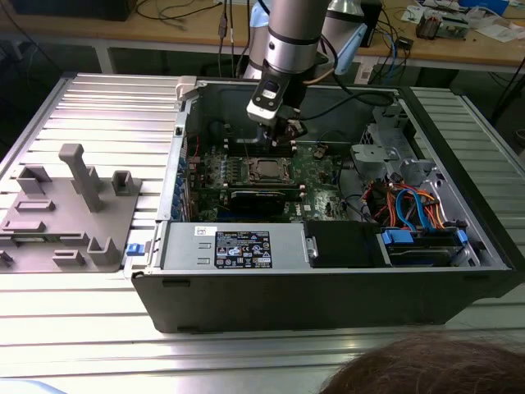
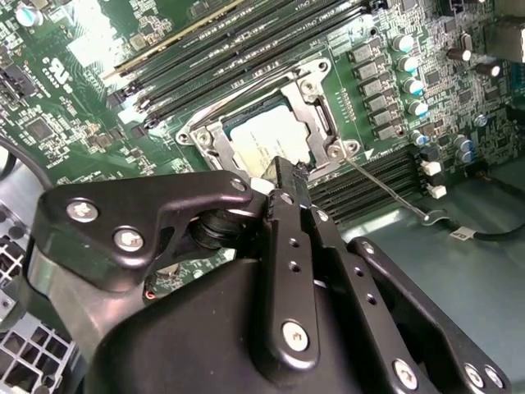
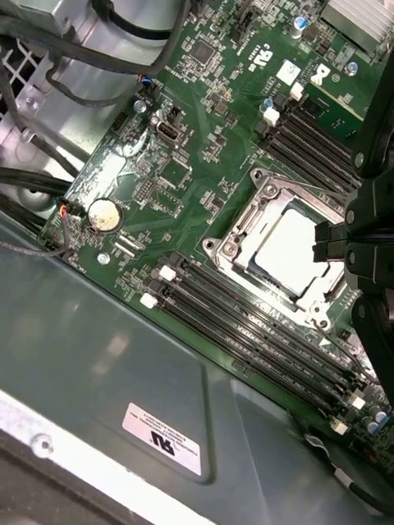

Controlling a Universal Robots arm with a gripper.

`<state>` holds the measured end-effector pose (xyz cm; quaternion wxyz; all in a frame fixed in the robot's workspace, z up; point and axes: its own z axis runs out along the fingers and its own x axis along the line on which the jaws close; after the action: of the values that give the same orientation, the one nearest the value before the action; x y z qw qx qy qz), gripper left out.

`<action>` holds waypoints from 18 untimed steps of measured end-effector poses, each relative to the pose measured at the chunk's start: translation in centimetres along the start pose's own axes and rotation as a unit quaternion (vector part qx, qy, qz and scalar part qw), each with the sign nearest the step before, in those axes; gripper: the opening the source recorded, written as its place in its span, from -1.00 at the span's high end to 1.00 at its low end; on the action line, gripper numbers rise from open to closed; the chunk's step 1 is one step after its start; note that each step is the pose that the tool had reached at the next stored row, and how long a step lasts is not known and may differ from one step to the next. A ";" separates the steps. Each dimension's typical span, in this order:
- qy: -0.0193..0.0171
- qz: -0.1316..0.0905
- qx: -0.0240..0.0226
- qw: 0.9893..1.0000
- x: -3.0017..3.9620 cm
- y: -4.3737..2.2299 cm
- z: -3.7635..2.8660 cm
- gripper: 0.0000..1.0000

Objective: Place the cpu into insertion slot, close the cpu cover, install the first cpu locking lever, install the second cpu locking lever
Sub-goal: 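Install the first cpu locking lever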

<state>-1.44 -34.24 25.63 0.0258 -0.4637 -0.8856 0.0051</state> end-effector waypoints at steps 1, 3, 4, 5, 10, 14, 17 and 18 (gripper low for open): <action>0.000 -0.004 0.000 1.000 0.00 0.00 0.00 0.79; 0.000 -0.010 0.000 1.000 0.00 0.00 0.00 0.79; 0.000 -0.012 0.001 1.000 0.00 0.00 0.00 0.79; -0.001 -0.016 0.001 1.000 0.00 0.00 0.00 0.79; -0.001 -0.032 0.001 0.999 0.00 0.00 0.00 0.79; -0.002 -0.047 0.002 0.999 0.00 0.00 0.00 0.79; -0.002 -0.056 0.002 0.998 0.00 0.00 0.00 0.79; -0.002 -0.058 0.002 0.998 0.00 0.00 0.00 0.79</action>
<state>-1.44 -34.24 25.63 0.0255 -0.4115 -0.9110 0.0065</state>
